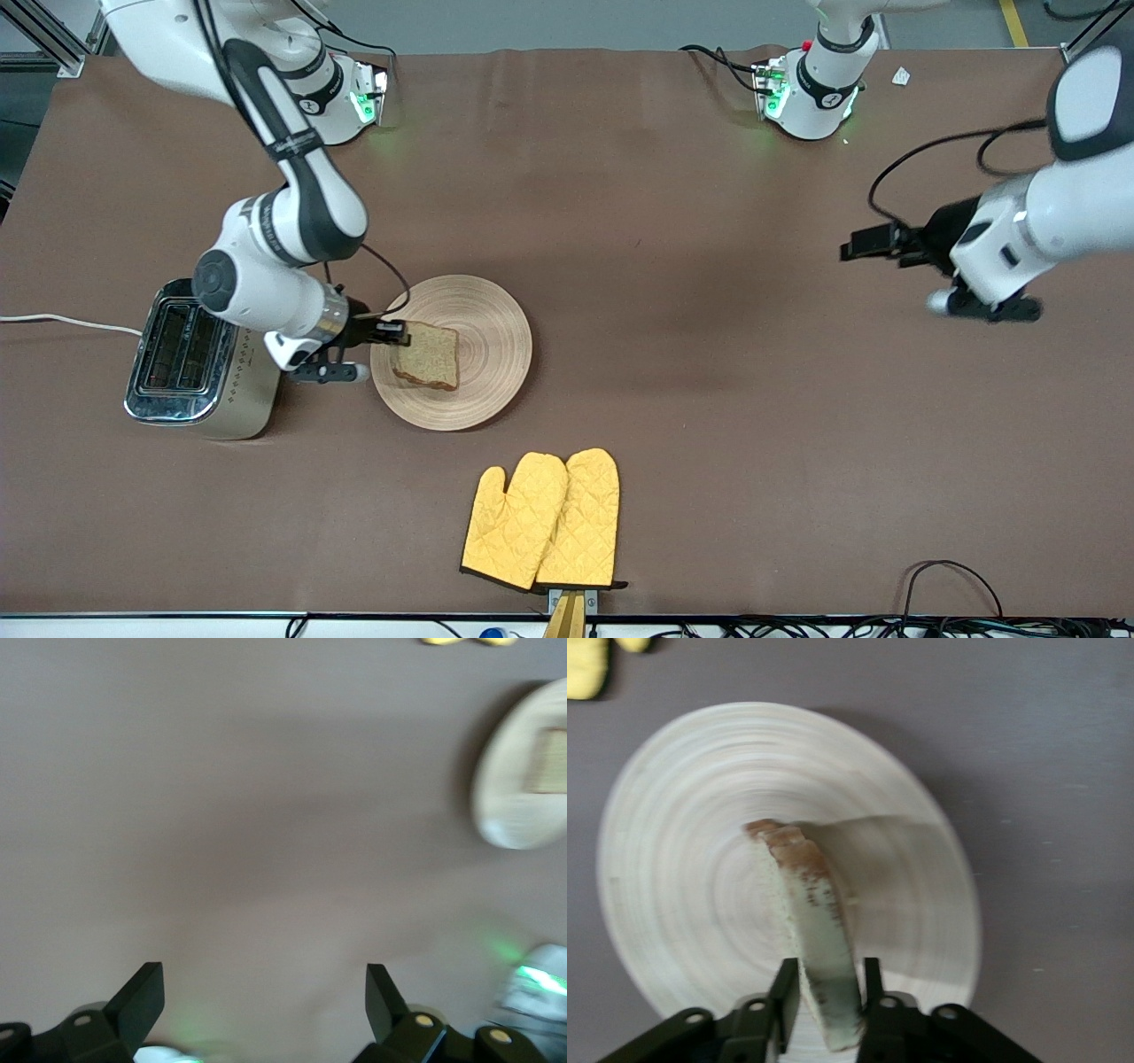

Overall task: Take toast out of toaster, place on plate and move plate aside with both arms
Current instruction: 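Lower the bread onto the wooden plate while the left gripper reaches in, then grip the wooden plate rim with the left gripper while the right retracts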

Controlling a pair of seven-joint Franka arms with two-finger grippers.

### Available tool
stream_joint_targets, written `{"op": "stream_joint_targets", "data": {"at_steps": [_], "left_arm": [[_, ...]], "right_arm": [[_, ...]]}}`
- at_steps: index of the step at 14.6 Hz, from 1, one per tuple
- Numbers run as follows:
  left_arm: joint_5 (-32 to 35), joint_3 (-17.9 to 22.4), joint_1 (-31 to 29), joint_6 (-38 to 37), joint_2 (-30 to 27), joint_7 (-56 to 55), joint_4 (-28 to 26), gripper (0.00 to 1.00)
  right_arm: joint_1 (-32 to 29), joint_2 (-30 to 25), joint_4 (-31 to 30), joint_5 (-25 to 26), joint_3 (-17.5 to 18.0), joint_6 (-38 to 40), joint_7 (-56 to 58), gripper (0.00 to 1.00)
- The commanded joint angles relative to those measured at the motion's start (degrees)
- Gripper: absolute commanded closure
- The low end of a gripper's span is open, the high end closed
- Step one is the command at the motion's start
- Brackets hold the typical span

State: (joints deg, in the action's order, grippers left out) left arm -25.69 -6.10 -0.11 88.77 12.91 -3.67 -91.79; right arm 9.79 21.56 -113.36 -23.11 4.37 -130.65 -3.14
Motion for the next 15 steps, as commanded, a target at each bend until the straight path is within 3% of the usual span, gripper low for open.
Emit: {"op": "stream_joint_targets", "data": {"at_steps": [1,5,9,11,15], "left_arm": [[-12.8,-0.2,0.8,4.4,9.0,0.5,1.1,0.00],[-26.3,-2.2,5.1,15.8,21.2,5.4,1.3,0.00],[-41.4,-4.2,14.4,31.8,32.0,13.6,2.2,0.01],[-45.1,-4.2,20.2,38.6,35.2,15.3,5.2,0.01],[-51.2,-4.2,30.2,51.0,40.6,15.4,11.5,0.01]], "right_arm": [[-1.5,0.0,-2.3,-1.1,0.6,-0.3,2.3,0.00],[-3.1,-1.3,-2.4,-0.6,-0.1,5.2,2.3,0.00],[-5.7,-10.9,-0.1,8.9,-1.9,12.4,1.9,0.00],[-9.9,-14.2,1.5,9.0,-1.9,15.4,2.3,0.00],[-15.6,-16.0,11.7,10.3,-2.3,26.2,6.9,0.00]]}}
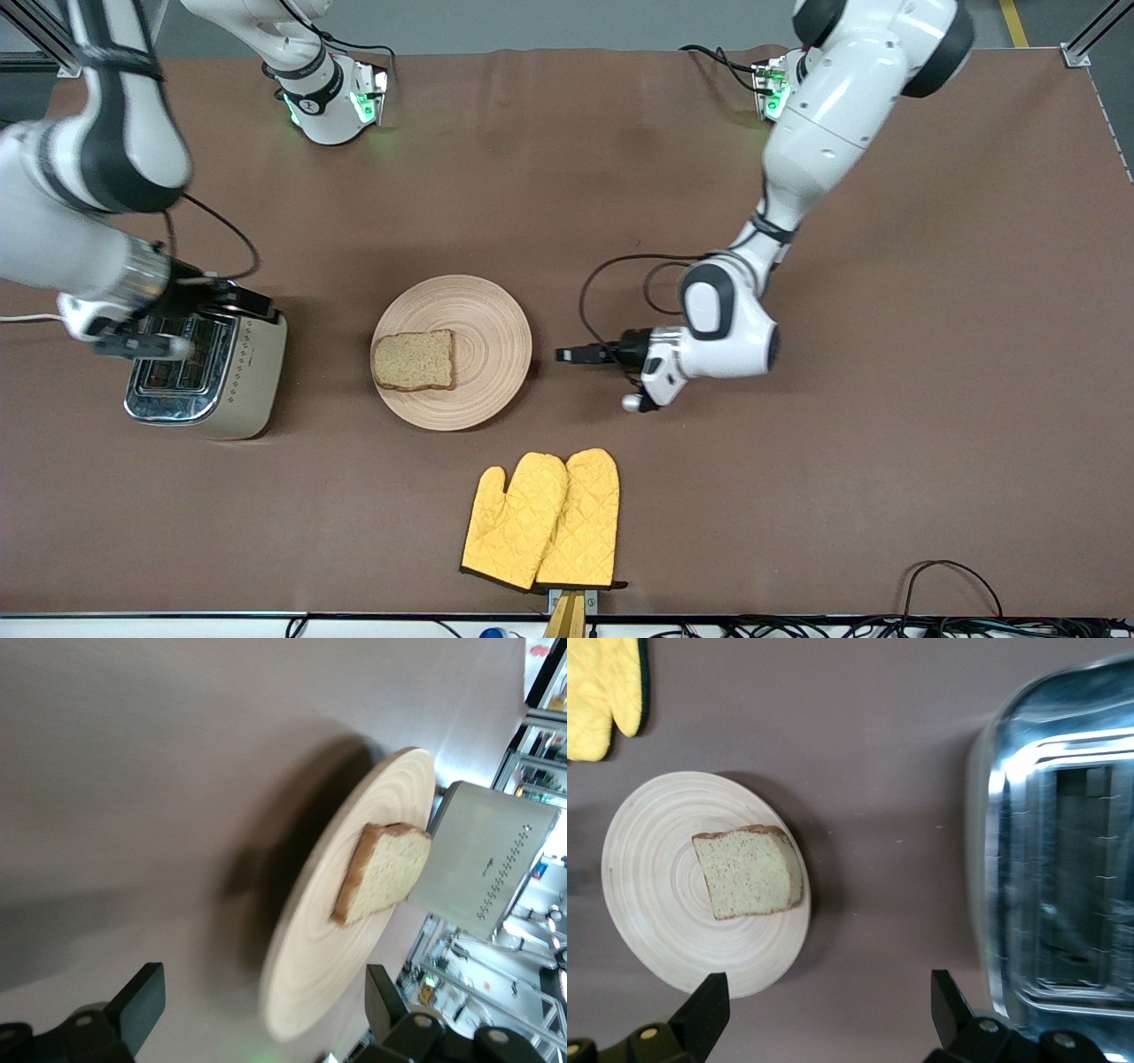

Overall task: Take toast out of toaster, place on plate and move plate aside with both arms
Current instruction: 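Grip the wooden plate rim with the left gripper while the right retracts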

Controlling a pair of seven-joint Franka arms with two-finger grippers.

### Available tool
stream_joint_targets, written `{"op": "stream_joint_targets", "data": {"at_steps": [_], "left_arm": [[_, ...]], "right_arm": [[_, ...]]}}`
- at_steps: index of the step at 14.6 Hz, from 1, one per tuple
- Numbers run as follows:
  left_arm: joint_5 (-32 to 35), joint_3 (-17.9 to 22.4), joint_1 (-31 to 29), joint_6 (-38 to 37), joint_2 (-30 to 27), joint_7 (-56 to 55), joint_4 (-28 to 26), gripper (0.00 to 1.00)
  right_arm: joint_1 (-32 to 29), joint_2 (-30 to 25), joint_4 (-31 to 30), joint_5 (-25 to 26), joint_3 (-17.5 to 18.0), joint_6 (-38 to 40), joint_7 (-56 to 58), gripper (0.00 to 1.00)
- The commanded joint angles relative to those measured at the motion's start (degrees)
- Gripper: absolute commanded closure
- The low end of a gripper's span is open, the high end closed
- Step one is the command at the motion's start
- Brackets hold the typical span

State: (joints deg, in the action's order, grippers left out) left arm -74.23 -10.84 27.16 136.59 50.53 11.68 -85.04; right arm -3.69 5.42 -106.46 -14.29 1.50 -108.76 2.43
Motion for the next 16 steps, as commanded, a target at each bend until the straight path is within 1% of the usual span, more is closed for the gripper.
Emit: {"op": "stream_joint_targets", "data": {"at_steps": [1,2,4,5,6,7,8,9,10,12,14,16], "left_arm": [[-3.5,0.6,4.0,4.5,4.0,0.2,6.1,0.01],[-4.1,0.6,5.0,5.9,4.8,0.2,7.0,0.01],[-5.7,0.6,6.8,8.1,5.6,0.3,7.9,0.03],[-5.8,0.6,6.9,8.5,5.8,1.0,7.9,0.06],[-5.8,0.6,6.9,8.5,5.9,2.5,7.9,0.14],[-5.8,0.6,6.9,8.6,5.9,4.5,7.8,0.37],[-5.8,0.6,6.9,8.6,5.9,5.9,7.6,0.69],[-5.9,0.6,6.7,8.6,5.9,6.2,7.4,0.87],[-5.8,0.6,6.5,8.6,6.0,6.8,7.2,0.91],[-6.8,0.6,6.2,8.6,6.1,10.1,7.1,0.94],[-9.9,0.6,6.2,8.6,6.1,13.8,7.1,0.95],[-10.8,0.6,5.9,8.5,5.4,14.9,6.6,0.96]], "right_arm": [[-3.5,-0.1,7.8,4.3,0.5,6.5,1.4,0.00],[-4.5,-0.6,9.8,7.0,0.5,7.4,1.7,0.00],[-6.2,-2.9,11.0,8.8,0.5,7.9,4.2,0.00],[-6.3,-3.3,11.1,9.5,0.4,7.9,5.0,0.00],[-6.4,-3.4,11.8,10.6,0.4,8.0,5.0,0.00],[-6.4,-3.3,13.5,11.7,0.8,8.0,5.0,0.00],[-6.1,-3.1,15.5,12.9,0.9,8.6,5.0,0.00],[-5.8,-3.0,17.4,14.3,1.0,10.0,4.9,0.00],[-5.3,-2.9,18.9,15.5,1.0,12.3,5.0,0.00],[-3.6,-2.9,20.5,15.8,1.1,15.3,4.3,0.00],[-1.8,-2.9,20.3,15.7,1.1,15.9,2.7,0.00],[0.2,-3.0,20.5,16.3,1.0,16.6,2.0,0.00]]}}
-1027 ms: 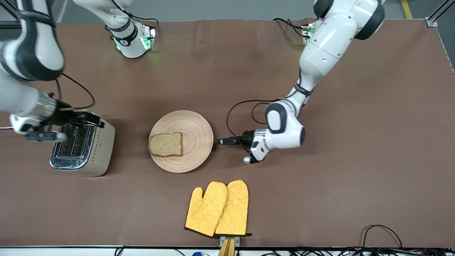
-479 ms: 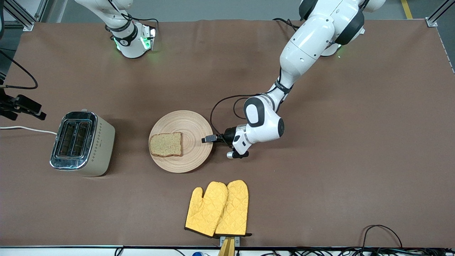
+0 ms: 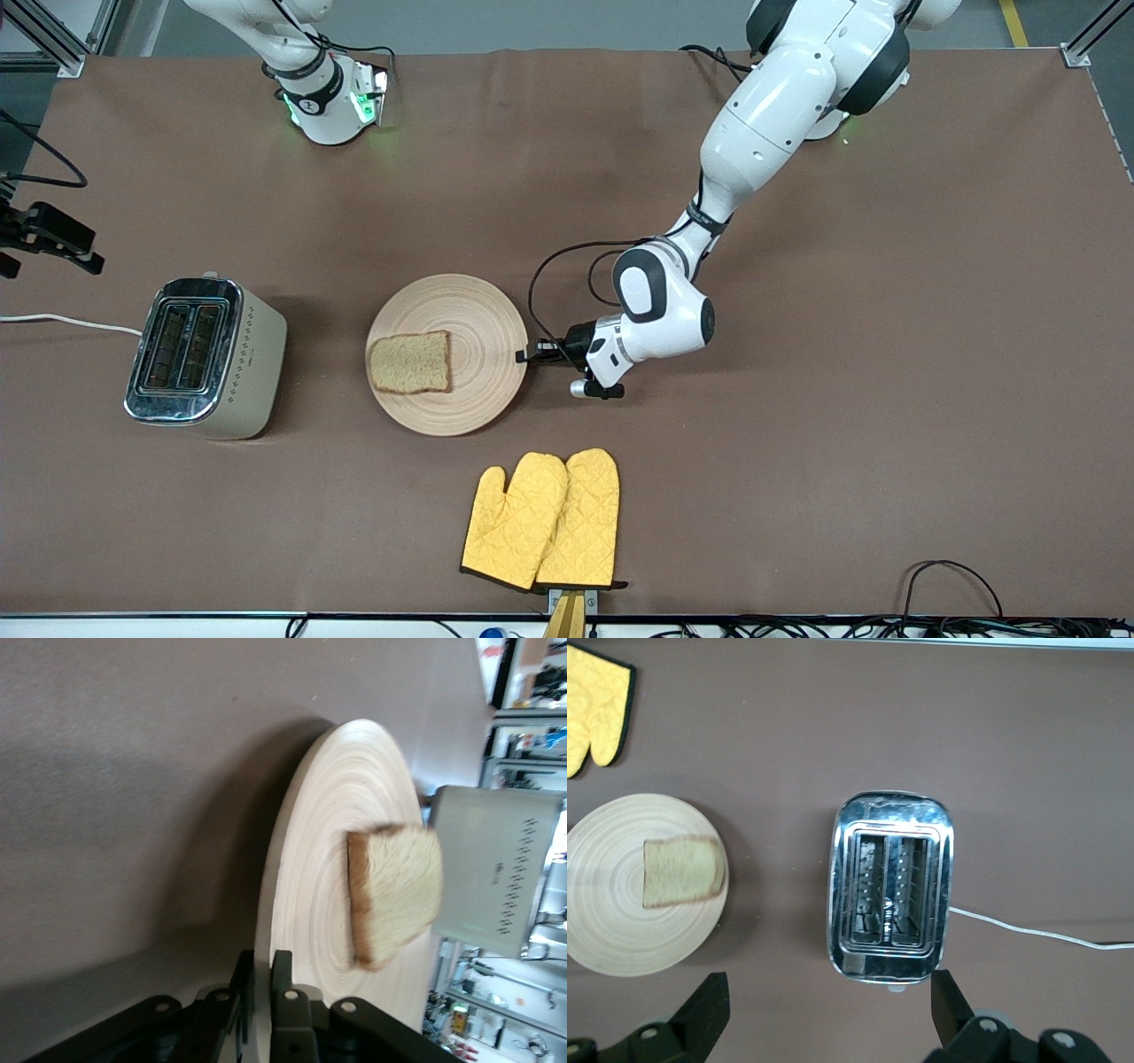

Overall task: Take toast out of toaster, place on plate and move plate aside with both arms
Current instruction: 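Slide the wooden plate with the bread away from the toaster with the left gripper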

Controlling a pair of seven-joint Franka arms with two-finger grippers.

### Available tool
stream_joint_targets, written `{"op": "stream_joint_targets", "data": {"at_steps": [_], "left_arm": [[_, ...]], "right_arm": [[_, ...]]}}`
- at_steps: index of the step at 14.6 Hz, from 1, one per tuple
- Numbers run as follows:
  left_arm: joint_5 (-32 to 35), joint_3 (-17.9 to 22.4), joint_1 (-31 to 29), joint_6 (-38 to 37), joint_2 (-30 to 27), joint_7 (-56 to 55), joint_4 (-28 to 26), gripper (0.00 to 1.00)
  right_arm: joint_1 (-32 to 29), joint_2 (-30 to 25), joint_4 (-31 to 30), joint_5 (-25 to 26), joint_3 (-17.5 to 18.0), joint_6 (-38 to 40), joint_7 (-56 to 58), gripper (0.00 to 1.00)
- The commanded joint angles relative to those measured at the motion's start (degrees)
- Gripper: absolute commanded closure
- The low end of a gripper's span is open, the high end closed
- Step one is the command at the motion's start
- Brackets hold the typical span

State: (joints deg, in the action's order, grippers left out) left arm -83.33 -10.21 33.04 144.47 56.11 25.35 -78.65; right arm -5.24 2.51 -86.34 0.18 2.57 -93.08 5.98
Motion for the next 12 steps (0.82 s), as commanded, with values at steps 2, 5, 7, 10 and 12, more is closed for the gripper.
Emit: {"op": "stream_joint_targets", "data": {"at_steps": [2,5,7,10,12], "left_arm": [[-0.5,0.5,-2.2,-0.2,-4.6,1.2,-3.9,0.97],[7.1,0.2,-8.9,-7.5,-14.5,1.5,-12.5,0.97],[12.7,0.1,-15.9,-15.4,-18.8,5.7,-16.3,0.97],[17.3,0.2,-28.8,-31.8,-19.2,13.7,-17.4,0.97],[21.7,0.1,-38.3,-38.7,-18.6,16.9,-17.1,0.97]], "right_arm": [[1.6,0.0,0.5,2.7,0.0,0.7,-1.1,0.00],[2.0,0.0,0.3,2.5,-0.1,1.1,-1.2,0.00],[6.3,0.0,0.4,2.7,-2.2,1.3,-1.8,0.00],[8.7,-0.1,0.4,2.6,-5.3,1.4,-1.7,0.00],[6.9,-0.3,0.3,2.5,-3.9,2.4,-1.7,0.00]]}}
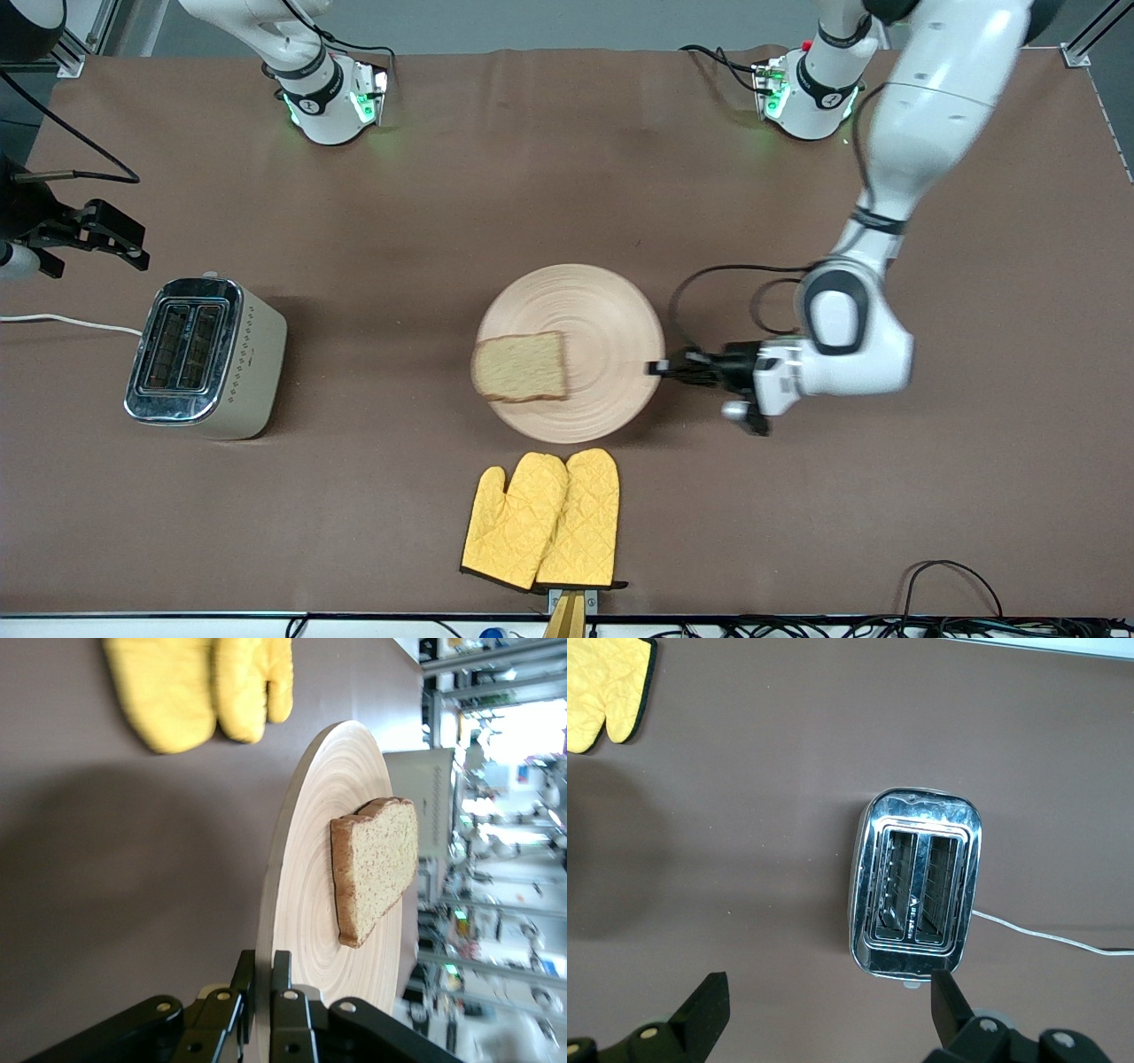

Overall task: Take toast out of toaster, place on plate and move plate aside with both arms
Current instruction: 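Slide the wooden plate with the bread away from the toaster with the left gripper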

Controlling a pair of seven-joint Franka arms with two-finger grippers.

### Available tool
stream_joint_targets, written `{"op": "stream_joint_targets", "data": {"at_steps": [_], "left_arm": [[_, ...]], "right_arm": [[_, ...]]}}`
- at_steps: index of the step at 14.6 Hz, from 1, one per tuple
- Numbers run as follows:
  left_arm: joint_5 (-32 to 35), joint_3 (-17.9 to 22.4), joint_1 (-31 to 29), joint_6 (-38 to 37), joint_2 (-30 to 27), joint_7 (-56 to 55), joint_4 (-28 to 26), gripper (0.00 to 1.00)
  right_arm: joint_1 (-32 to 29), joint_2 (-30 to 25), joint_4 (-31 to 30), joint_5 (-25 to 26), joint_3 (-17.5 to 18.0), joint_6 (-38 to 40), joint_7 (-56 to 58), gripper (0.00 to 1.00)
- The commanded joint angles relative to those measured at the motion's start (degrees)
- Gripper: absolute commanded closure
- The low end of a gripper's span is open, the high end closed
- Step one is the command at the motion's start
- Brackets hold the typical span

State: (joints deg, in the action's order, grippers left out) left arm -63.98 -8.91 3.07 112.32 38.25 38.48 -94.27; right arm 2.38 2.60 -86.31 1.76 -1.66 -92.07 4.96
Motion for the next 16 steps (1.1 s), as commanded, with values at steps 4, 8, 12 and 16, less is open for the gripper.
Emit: {"op": "stream_joint_targets", "data": {"at_steps": [4,8,12,16], "left_arm": [[12.3,-1.2,-24.7,-12.5,3.0,7.7,2.0,0.97],[18.5,-1.1,-34.2,-14.8,8.8,13.8,6.0,0.97],[19.4,-1.1,-38.0,-15.8,10.2,15.5,6.7,0.95],[23.0,-0.8,-38.0,-15.9,9.7,15.0,9.0,0.00]], "right_arm": [[-0.7,-0.4,0.4,1.0,0.6,1.5,-0.6,0.00],[-0.8,-0.2,0.4,0.2,-2.0,1.5,-0.6,0.00],[-0.7,0.1,2.0,0.1,-3.4,1.6,0.2,0.00],[0.1,0.1,2.0,-0.9,-5.4,1.7,2.4,0.00]]}}
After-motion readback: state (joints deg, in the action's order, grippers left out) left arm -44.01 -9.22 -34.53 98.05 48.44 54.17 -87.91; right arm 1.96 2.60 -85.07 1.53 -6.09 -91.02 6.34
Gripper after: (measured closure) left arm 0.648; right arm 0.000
